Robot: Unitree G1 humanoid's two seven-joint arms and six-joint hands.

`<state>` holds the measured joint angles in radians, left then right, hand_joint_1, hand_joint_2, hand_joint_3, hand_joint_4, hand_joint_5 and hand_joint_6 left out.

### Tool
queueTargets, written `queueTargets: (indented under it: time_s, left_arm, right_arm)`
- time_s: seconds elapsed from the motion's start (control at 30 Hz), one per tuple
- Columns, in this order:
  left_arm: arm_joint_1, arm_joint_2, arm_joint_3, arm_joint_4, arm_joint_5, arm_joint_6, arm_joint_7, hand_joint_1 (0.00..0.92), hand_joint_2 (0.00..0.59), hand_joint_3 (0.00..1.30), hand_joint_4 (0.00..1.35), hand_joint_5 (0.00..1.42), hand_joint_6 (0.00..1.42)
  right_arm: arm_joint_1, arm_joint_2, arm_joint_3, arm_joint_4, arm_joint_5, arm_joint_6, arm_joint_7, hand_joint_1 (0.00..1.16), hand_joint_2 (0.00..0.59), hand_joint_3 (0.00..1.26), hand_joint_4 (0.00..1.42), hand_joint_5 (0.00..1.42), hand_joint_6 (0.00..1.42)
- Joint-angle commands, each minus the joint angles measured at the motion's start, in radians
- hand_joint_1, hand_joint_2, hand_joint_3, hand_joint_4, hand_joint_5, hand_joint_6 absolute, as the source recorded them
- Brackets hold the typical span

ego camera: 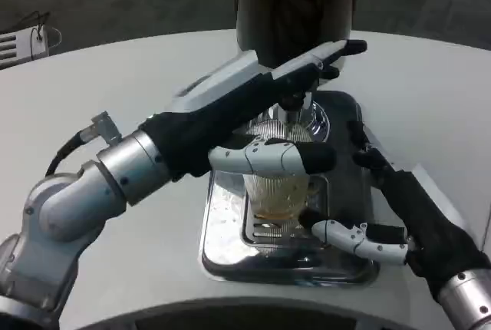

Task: Grasp the cup under the faucet to collect the drink, then remove the cup.

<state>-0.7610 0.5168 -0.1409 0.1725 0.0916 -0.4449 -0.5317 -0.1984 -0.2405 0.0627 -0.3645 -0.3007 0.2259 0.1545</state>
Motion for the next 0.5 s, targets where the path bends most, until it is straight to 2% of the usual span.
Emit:
queueTargets:
  time_s: [0.03,0.5]
  left_arm:
    - [0.021,0.021,-0.028,-0.008,0.036,0.007,-0.044,0.0,0.0,0.06,0.0,0.1,0.16]
    - [0.027,0.036,-0.025,-0.06,0.033,0.029,-0.051,0.0,0.0,0.06,0.0,0.1,0.16]
  right_arm:
    - [-0.013,0.005,0.009,0.021,0.0,-0.018,-0.012,0.78,0.224,0.0,0.0,0.04,0.06]
    - [-0.054,0.01,0.018,0.069,0.01,-0.035,-0.016,0.77,0.233,0.0,0.0,0.04,0.05]
